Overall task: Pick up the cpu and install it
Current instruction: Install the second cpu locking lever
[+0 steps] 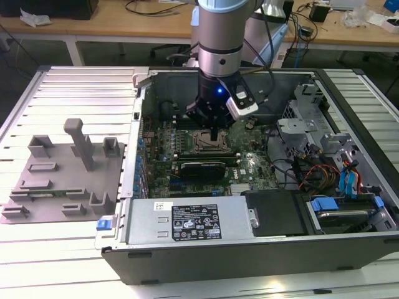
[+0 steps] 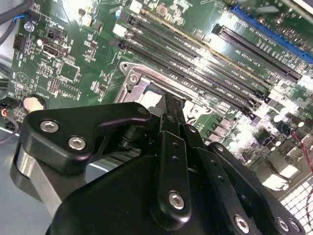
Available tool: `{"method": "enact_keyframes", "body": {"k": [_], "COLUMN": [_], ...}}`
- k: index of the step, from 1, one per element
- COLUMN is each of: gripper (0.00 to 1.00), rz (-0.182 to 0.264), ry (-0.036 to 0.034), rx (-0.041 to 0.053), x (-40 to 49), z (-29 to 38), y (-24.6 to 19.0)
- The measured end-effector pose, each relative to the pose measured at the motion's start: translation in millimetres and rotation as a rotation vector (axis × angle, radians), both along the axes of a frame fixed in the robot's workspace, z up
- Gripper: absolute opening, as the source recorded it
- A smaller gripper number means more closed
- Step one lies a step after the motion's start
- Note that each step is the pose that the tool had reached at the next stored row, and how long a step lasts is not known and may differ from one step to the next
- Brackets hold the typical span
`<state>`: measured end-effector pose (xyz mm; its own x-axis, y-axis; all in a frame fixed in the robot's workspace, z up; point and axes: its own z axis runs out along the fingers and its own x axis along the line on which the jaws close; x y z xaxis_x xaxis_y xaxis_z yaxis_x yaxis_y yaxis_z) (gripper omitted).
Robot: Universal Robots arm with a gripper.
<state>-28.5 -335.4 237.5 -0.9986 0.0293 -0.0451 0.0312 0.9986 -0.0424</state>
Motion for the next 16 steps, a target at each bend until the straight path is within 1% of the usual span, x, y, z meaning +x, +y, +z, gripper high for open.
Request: {"method": "enact_keyframes", "body": {"k": [2, 5, 6, 7, 8, 9, 11, 13, 16], "gripper": [0.11, 0.11, 0.11, 0.11, 0.11, 0.11, 0.11, 0.11, 0.11], "rz": [0.000, 0.000, 0.000, 0.000, 0.000, 0.000, 0.000, 0.000, 0.000], "ry": [0.0000, 0.0000, 0.0000, 0.0000, 0.0001, 0.0001, 0.0000, 0.0000, 0.0000], "rx": [0.0002, 0.0017, 0.0037, 0.0052, 0.0067, 0.0103, 0.0143, 0.0203, 0.0268], "x": [0.0, 0.0, 0.0, 0.0, 0.0, -0.6, -2.9, -6.7, -9.3], "z": [0.0, 0.0, 0.0, 0.0, 0.0, -0.1, -0.2, -0.7, -2.7], "y": [-3.0, -9.6, -15.3, -17.3, -18.6, -20.5, -21.5, -22.9, -25.4]}}
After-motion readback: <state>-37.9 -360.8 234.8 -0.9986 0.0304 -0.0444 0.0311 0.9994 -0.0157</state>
